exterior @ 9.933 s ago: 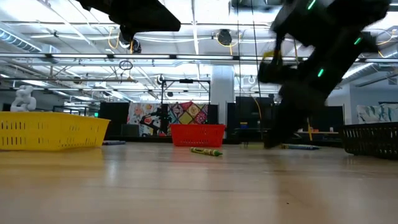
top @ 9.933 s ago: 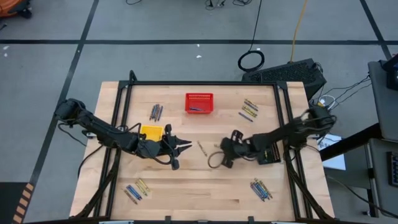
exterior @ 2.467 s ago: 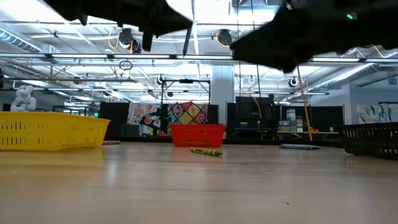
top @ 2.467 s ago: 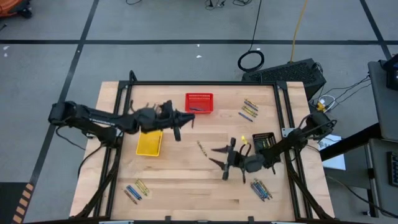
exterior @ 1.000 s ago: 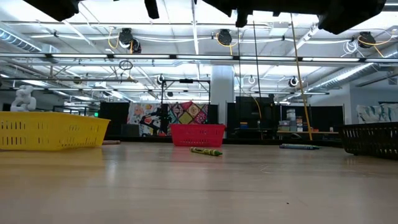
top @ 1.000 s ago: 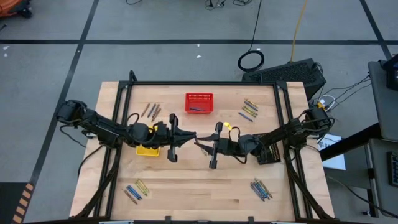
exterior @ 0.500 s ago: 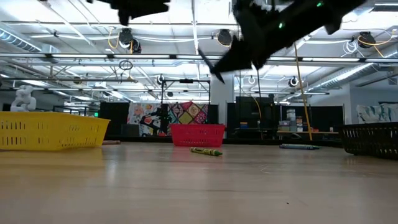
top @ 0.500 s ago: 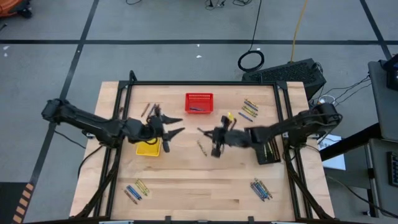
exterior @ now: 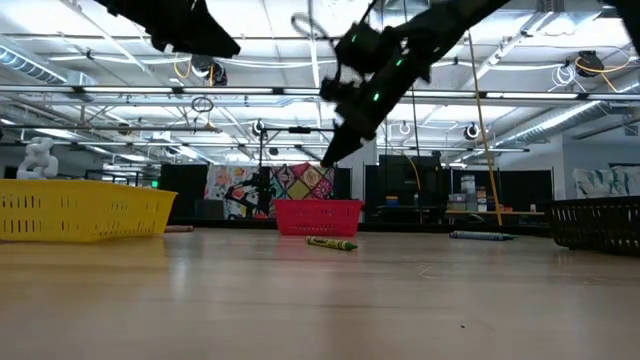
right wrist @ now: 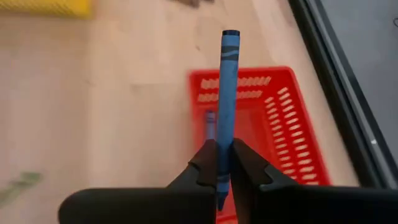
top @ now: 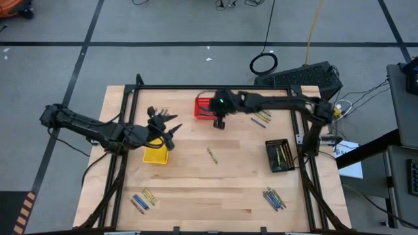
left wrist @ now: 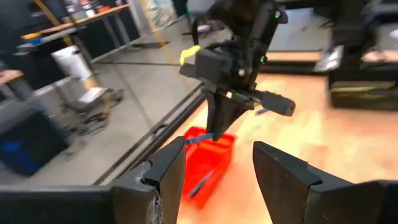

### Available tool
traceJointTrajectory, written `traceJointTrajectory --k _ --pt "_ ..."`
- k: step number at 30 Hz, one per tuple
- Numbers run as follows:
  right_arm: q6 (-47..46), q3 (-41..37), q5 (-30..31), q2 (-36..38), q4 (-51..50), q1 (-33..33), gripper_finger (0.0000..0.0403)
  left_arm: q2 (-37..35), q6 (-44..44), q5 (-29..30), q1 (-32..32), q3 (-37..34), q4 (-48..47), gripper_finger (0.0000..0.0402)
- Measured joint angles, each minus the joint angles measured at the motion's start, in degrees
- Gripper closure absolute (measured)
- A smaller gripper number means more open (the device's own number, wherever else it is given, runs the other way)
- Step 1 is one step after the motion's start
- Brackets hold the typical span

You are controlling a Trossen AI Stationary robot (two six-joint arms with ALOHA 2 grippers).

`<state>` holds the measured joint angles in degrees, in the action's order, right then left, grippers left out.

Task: Sort crayons
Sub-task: Put the blue crayon into the red basket, then put the brown crayon into the yellow basket

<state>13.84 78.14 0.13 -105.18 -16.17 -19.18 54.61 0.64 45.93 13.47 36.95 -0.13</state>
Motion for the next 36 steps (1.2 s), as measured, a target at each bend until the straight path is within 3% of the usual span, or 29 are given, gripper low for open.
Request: traceJointTrajectory --k 8,16,23,27,31,36 --pt "6.72 9.72 -2.64 -12.07 -4.49 -5.68 0.0397 0.27 -4.44 9.77 -1.16 -0.02 0.03 0.0213" --pt "7.71 10.68 -3.35 -14.27 -6.30 -6.69 0.0369 0.28 -9.33 9.95 -3.87 -0.02 1.09 0.0213" --pt "8.52 10.68 -3.33 -14.32 -6.28 -6.62 0.0305 0.28 -9.26 9.97 -4.85 -0.02 0.69 0.0213" --pt "7.28 10.63 -3.14 -11.78 -6.22 -6.54 0.0281 0.28 -4.94 9.94 -3.71 -0.02 -1.00 0.0213" --pt "5.04 9.09 -3.24 -5.25 -5.76 -4.85 0.0286 0.28 1.00 9.92 -0.88 -0.04 -3.32 0.0213" --pt "1.83 -4.36 -3.33 6.27 3.58 1.53 0.0312 0.28 11.40 9.88 4.58 -0.04 -7.70 0.0213"
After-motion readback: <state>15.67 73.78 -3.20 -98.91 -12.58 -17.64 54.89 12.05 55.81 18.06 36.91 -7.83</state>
